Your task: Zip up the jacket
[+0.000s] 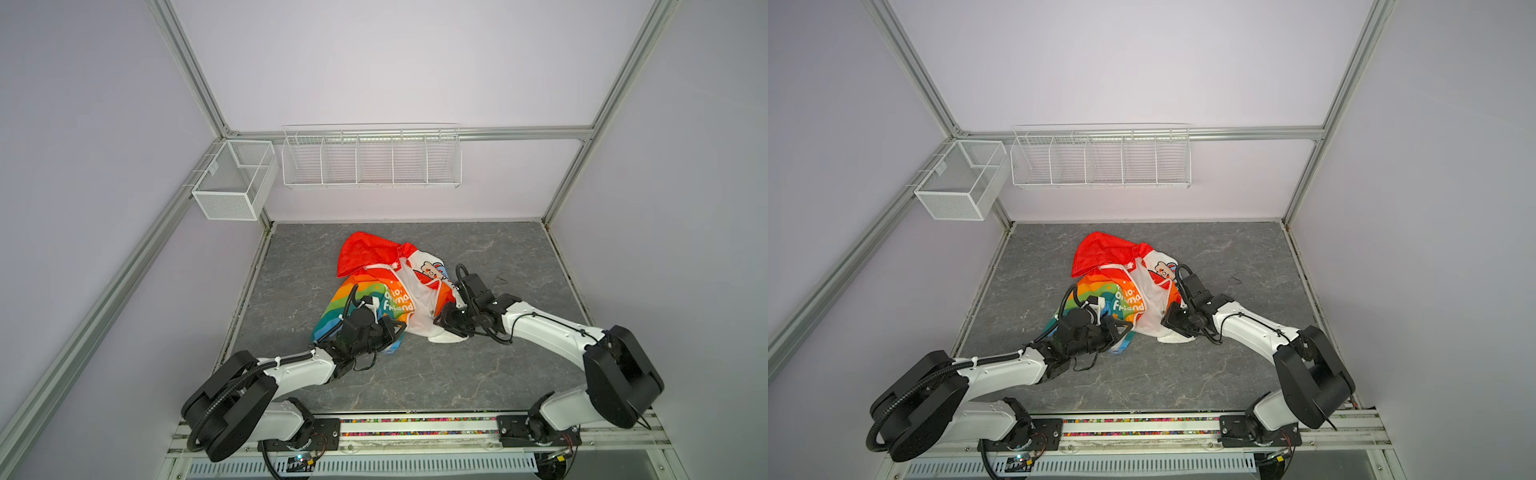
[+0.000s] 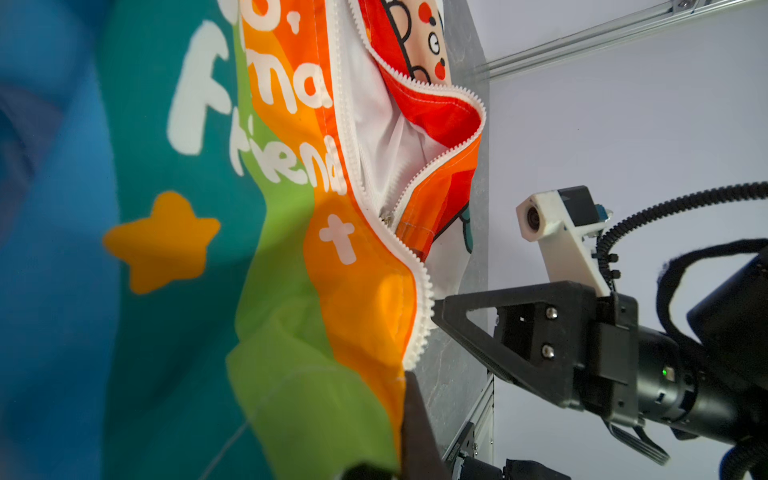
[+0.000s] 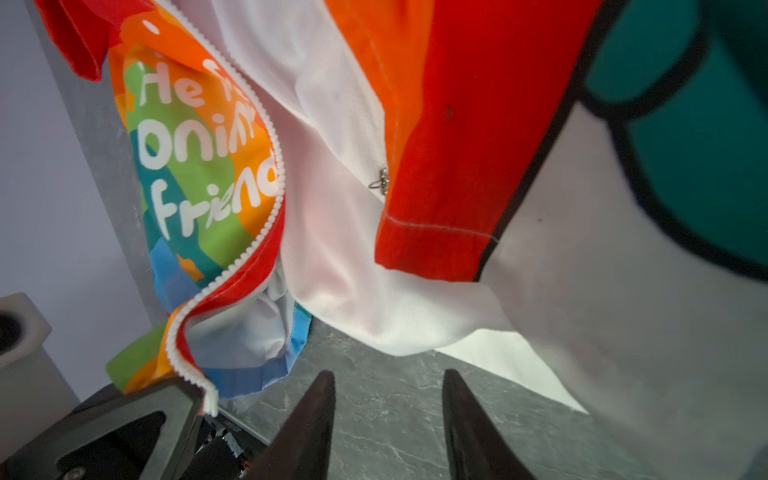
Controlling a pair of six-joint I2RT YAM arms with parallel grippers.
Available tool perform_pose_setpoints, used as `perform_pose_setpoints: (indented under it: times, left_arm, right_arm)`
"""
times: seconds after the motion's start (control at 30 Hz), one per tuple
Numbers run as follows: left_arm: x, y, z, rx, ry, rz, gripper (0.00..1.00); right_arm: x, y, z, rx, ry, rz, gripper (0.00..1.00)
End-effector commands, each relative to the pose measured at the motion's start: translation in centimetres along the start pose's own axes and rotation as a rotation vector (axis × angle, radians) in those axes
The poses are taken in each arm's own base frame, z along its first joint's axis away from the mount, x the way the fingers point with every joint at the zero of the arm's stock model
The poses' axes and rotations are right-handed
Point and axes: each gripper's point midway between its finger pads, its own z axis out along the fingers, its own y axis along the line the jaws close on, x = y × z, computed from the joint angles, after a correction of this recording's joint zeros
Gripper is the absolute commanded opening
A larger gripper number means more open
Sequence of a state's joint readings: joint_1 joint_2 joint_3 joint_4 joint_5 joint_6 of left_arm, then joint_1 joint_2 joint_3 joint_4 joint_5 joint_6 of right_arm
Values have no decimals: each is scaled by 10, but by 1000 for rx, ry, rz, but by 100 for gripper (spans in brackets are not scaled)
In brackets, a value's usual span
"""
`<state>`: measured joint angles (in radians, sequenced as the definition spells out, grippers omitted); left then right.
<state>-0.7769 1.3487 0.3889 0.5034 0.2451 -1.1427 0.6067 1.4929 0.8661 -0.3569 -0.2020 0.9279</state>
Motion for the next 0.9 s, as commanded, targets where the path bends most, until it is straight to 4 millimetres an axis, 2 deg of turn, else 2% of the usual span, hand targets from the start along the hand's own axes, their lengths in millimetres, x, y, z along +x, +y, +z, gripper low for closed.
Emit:
perform_pose_setpoints:
  times: [0.0,0.2,0.43,0.6,0.87]
  left_arm:
    - [-3,-23,6,89,19,8,0]
    - [-2,-23,9,92,30,6,0]
    - [-2,-24,6,87,23,6,0]
    - [-3,-23,4,80,17,4,0]
    - [-3,-21,-1,72,7,0,0]
  right_arm:
    - [-14,7,1,15,-49,16,46]
    - [-22,14,13,3,-54,14,45]
    - [-31,5,29,49,-57,25,43]
    - [-40,10,40,45,-69,17,40]
    - [-51,2,51,79,-101,28,35]
